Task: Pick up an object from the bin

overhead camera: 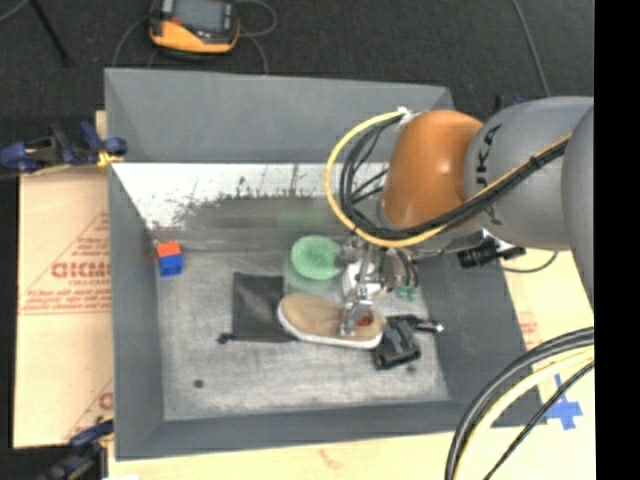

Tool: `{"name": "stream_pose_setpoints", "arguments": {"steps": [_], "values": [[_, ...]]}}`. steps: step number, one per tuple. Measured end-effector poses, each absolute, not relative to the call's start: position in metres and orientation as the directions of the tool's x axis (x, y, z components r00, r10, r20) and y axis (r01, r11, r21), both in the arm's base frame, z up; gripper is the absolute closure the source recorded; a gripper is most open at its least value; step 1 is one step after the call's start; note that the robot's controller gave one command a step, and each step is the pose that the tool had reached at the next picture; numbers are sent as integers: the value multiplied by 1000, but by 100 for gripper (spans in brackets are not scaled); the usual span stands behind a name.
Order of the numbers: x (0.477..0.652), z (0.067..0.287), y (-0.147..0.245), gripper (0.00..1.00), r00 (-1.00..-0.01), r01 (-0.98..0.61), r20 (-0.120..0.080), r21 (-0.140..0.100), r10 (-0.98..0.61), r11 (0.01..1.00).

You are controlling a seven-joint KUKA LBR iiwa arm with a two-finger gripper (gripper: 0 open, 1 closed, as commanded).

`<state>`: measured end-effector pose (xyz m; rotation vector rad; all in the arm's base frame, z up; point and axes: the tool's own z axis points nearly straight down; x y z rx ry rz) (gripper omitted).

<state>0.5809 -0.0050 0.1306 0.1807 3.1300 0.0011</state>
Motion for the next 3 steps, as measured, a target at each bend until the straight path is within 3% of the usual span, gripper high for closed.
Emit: {"name": "stream_pose_setpoints", "arguments": {"steps": [1, 2, 3], "values": [[568, 98, -7, 0, -981, 194, -3, 1, 194, 981], [569, 74, -17, 100, -969, 245, 25, 6, 244, 970], [569, 74, -17, 100, -969, 244, 26, 6, 244, 970]]}}
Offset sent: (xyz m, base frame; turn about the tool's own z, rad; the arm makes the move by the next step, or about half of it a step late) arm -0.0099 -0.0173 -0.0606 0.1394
